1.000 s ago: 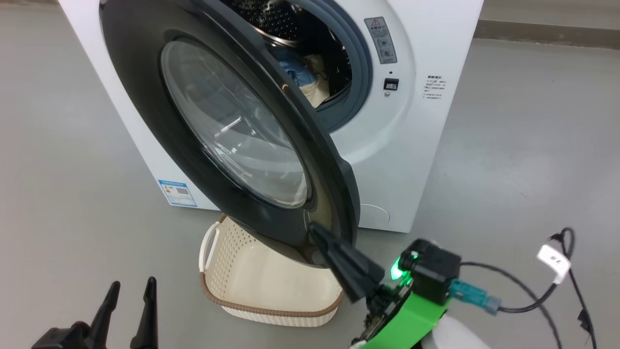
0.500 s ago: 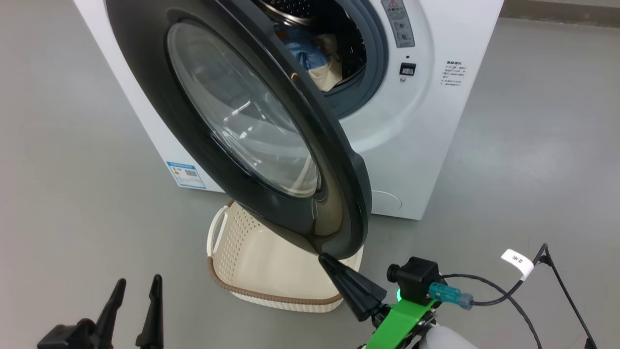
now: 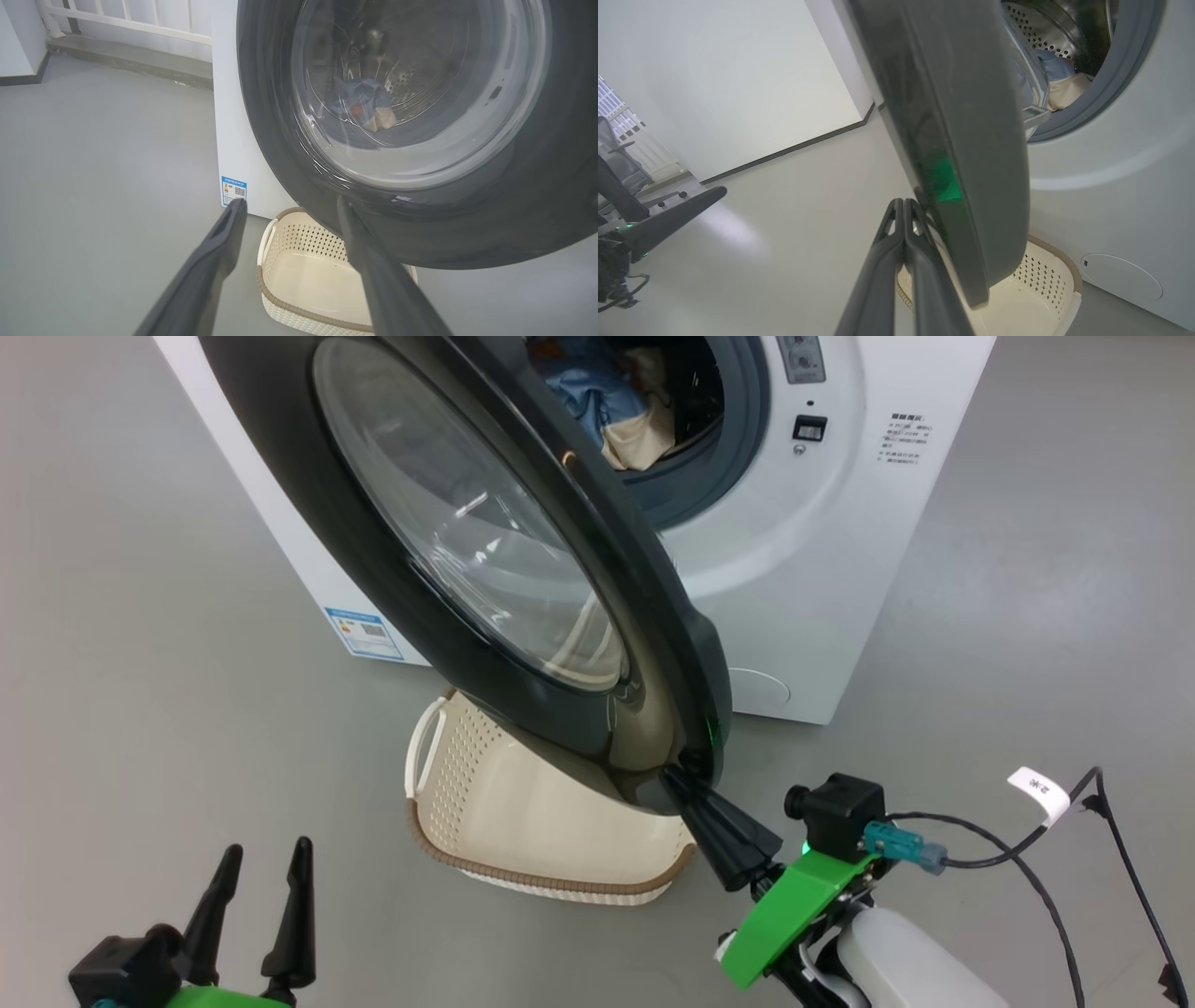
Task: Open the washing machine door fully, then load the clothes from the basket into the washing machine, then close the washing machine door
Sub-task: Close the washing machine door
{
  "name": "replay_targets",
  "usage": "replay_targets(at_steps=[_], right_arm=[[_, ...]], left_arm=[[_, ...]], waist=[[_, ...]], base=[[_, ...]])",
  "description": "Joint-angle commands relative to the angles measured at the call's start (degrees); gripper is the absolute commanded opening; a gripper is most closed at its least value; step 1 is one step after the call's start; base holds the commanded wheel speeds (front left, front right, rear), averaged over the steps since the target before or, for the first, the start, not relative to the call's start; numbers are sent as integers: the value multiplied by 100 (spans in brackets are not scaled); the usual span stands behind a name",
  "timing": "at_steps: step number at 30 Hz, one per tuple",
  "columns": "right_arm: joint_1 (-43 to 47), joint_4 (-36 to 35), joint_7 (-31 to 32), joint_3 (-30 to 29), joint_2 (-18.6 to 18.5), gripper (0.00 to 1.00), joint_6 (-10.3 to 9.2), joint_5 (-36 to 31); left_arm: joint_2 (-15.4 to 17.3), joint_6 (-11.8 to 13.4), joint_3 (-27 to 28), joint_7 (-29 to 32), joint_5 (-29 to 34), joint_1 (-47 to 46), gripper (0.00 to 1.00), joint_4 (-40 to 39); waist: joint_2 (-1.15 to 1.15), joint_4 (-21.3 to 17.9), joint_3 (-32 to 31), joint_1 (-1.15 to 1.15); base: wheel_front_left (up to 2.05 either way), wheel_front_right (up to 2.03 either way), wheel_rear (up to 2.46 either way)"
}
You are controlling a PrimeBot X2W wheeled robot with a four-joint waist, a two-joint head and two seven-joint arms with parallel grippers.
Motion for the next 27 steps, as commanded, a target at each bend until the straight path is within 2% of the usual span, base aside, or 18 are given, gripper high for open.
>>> replay_targets(at_steps=[1,8,27], right_arm=[[-162,-107,-28,30,82,0,16,0],[-399,0,-28,-273,84,0,16,-56],[-1383,394,-28,-1540,14,0,16,-344]], left_arm=[[100,-9,210,-37,-57,-269,100,-144],[73,-9,156,-37,-37,-417,100,-177],[-142,-9,8,-37,-58,-841,100,-324]], waist=[[0,-4,39,0],[0,31,227,0],[0,309,850,0]], base=[[0,0,0],[0,0,0],[0,0,0]])
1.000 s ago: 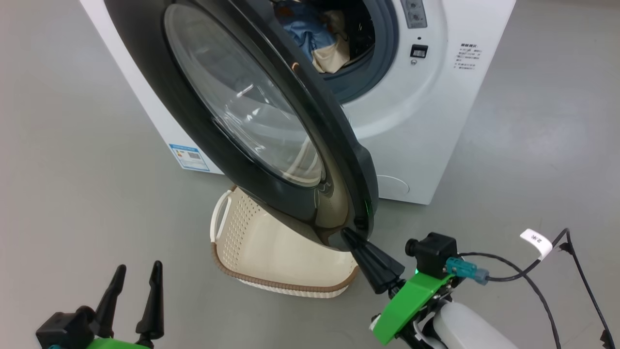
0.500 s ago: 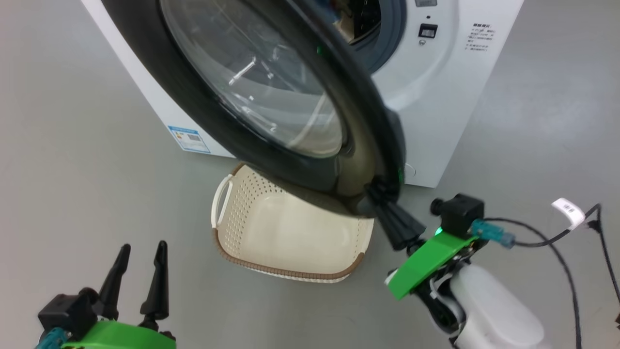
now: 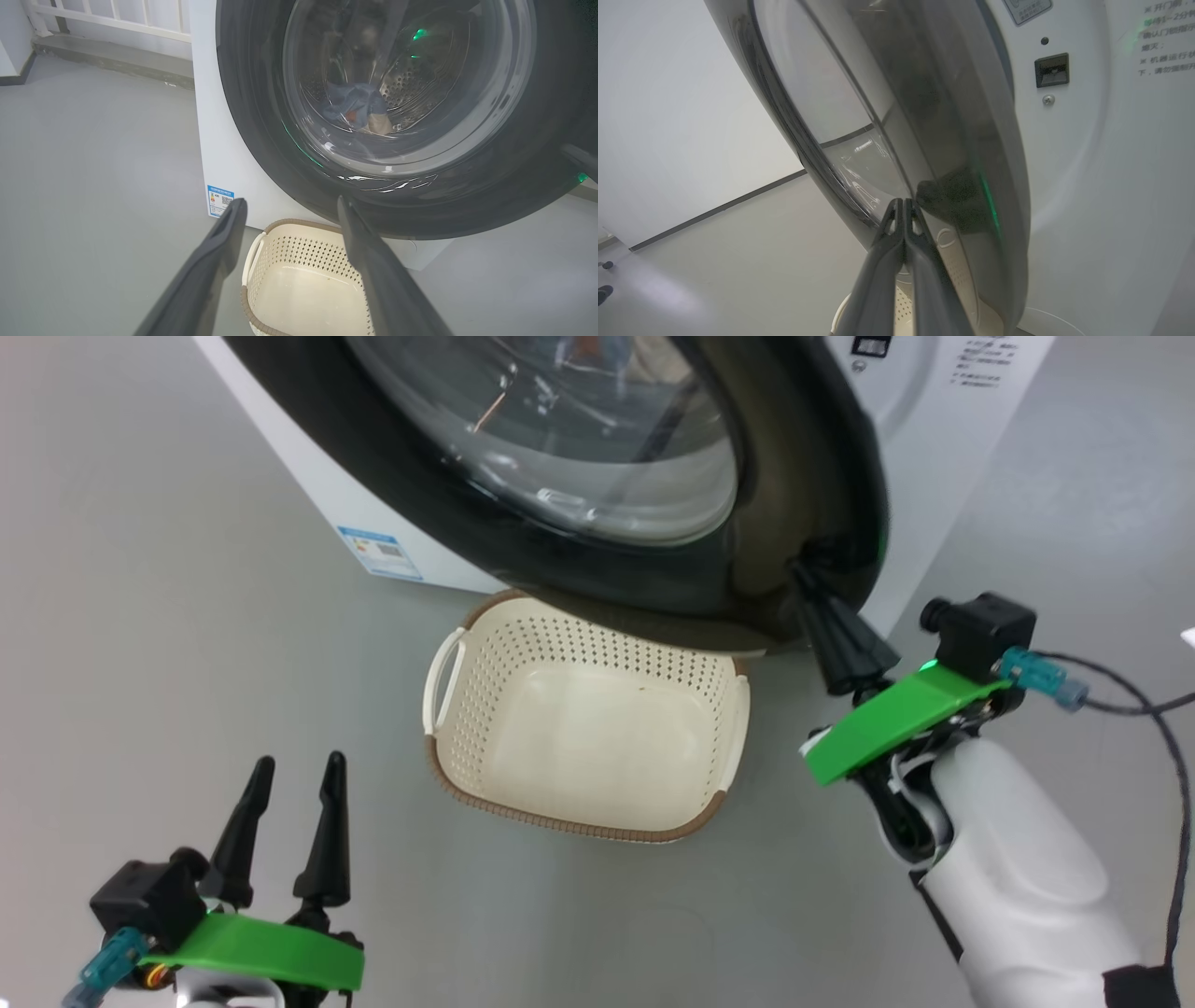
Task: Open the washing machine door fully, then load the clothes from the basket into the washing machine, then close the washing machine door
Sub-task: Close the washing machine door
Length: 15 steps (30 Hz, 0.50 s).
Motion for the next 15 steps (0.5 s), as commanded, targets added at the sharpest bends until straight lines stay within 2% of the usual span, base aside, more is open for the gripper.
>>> replay_targets(at_steps=[1,15], right_arm=[[-224,-54,-28,-43,41,0,8,-98],[-823,139,-28,-698,-68,0,8,-257]], left_arm=[[76,-9,169,-37,-52,-234,100,-149],[-103,-9,60,-37,-19,-508,100,-262]], waist=[[0,106,125,0],[0,368,461,0]], base=[[0,0,0],[0,0,0]])
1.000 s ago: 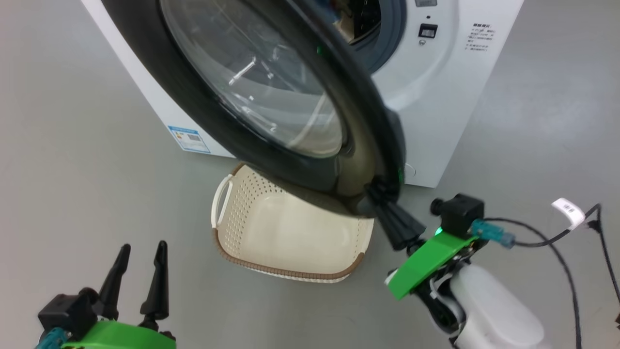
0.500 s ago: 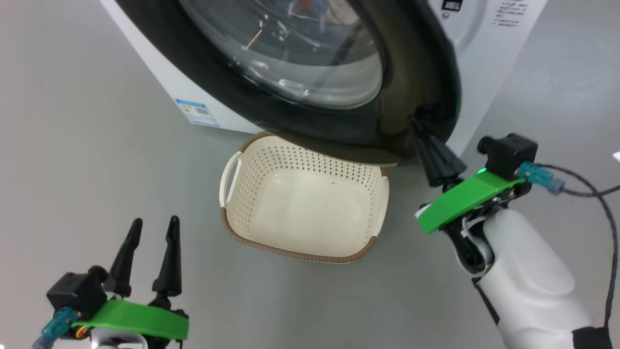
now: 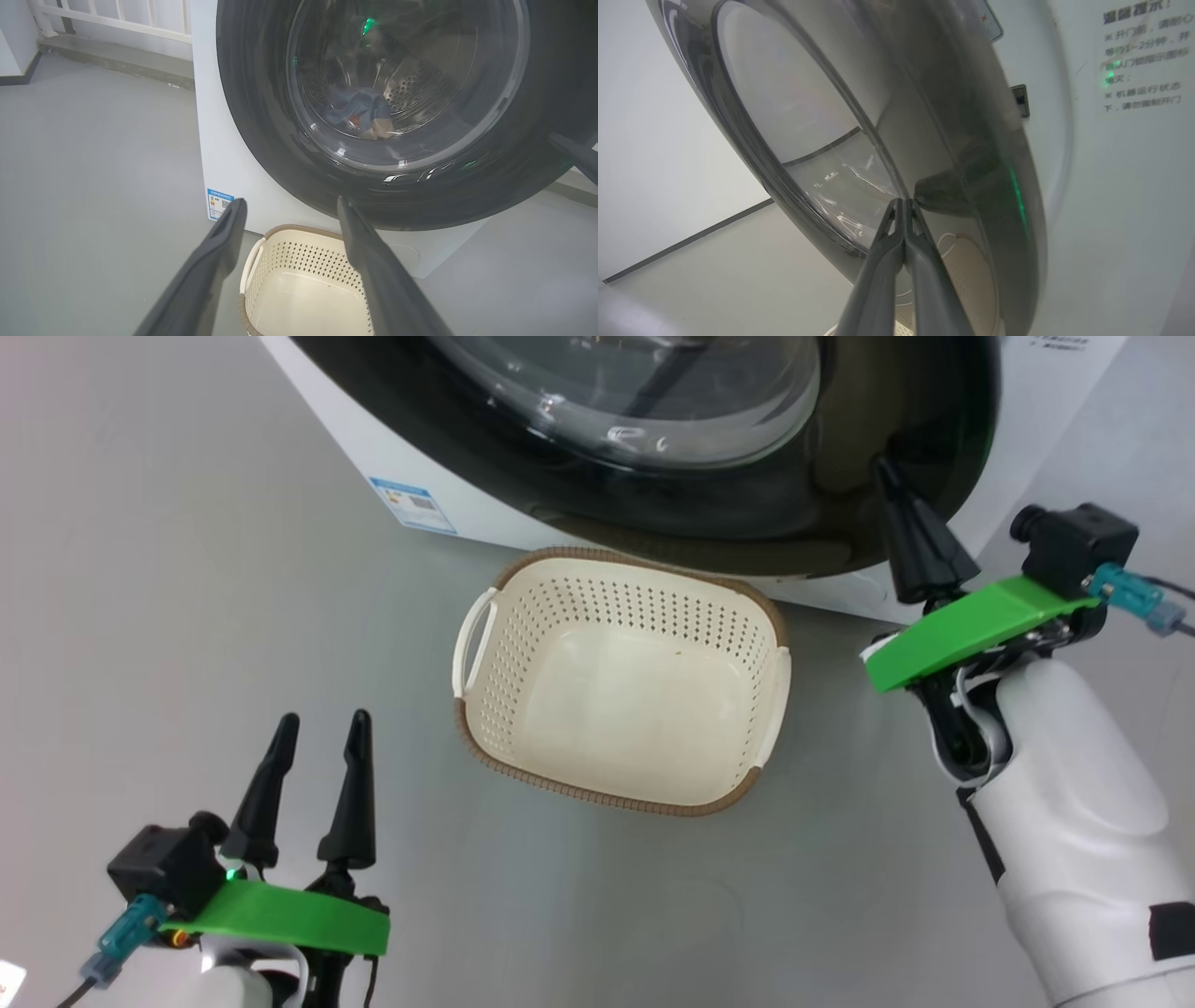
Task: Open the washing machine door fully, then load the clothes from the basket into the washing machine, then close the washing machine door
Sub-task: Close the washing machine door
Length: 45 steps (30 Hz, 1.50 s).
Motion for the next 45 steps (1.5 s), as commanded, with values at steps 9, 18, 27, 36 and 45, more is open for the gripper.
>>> replay_targets(at_steps=[9,18,27,36,45], right_arm=[[-502,-70,-28,-331,-11,0,9,-195],[-896,-46,-28,-759,-68,0,9,-351],[-1051,-9,-28,-902,-132,0,9,-414],[-870,-21,-28,-836,-76,0,9,-438],[-437,-38,-28,-658,-21,0,9,-395]], left_arm=[[26,-9,74,-37,-25,-281,100,-202],[7,-9,-20,-37,-40,-387,100,-217],[-2,-9,-47,-37,-63,-426,100,-207],[31,-9,-20,-37,-51,-409,100,-150],[133,-9,12,-37,-32,-376,100,12]], waist=[[0,198,277,0],[0,358,388,0],[0,396,433,0],[0,270,335,0],[0,90,92,0]], base=[[0,0,0],[0,0,0],[0,0,0],[0,0,0],[0,0,0]])
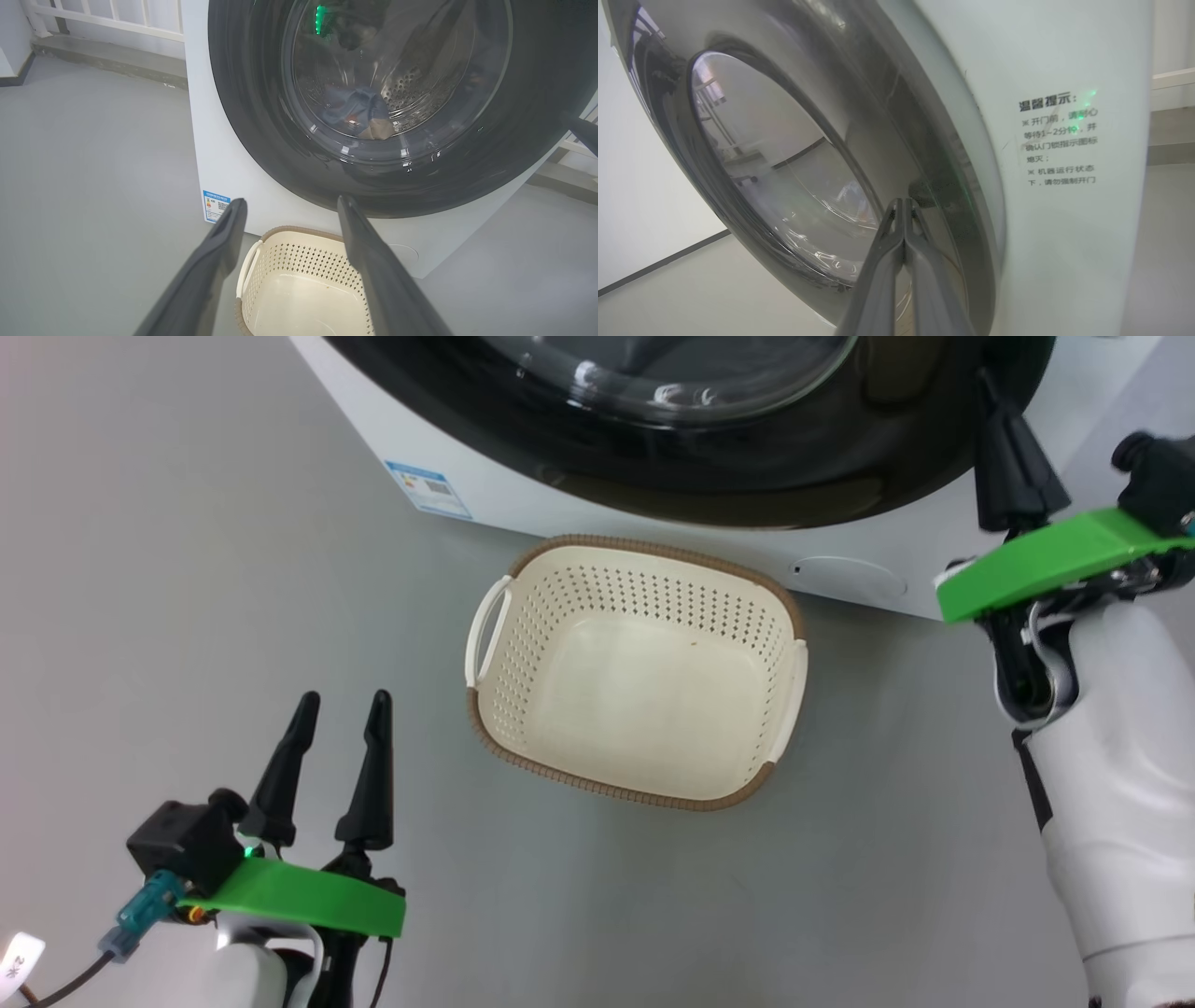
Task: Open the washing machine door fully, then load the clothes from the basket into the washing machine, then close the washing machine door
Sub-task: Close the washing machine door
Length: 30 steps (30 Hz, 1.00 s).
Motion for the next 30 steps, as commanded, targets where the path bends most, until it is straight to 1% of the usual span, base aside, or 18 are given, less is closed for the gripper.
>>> replay_targets(at_steps=[1,2,6,7,9,10,17,24,30], right_arm=[[151,-153,-27,126,120,0,-36,9],[225,-166,-27,148,125,11,-36,18],[536,-208,-27,214,140,38,-36,76],[621,-226,-27,227,145,48,-36,83],[805,-273,-27,225,158,96,-36,94],[895,-286,-27,233,162,100,-36,93],[1527,-410,-27,307,156,100,-36,135],[2169,-521,-27,435,40,100,-36,157],[2486,-614,-27,413,-48,100,-36,199]], left_arm=[[199,-9,226,-37,-4,-63,100,-83],[216,-9,230,-37,-3,-50,100,-66],[288,-9,260,-37,-2,8,100,40],[301,-9,278,-37,4,22,100,65],[337,-9,280,-37,27,41,100,121],[351,-9,291,-37,39,49,100,144],[449,-9,329,-37,74,148,100,287],[570,-9,393,-37,67,317,100,432],[671,-9,423,-37,74,387,100,521]], waist=[[0,-87,-94,0],[0,-117,-131,0],[0,-253,-278,0],[0,-290,-315,0],[0,-363,-395,0],[0,-403,-434,0],[0,-678,-769,0],[0,-984,-1096,0],[0,-1232,-1231,0]], base=[[0,0,0],[0,0,0],[0,0,0],[0,0,0],[0,0,0],[0,0,0],[0,0,0],[0,0,0],[0,0,0]])
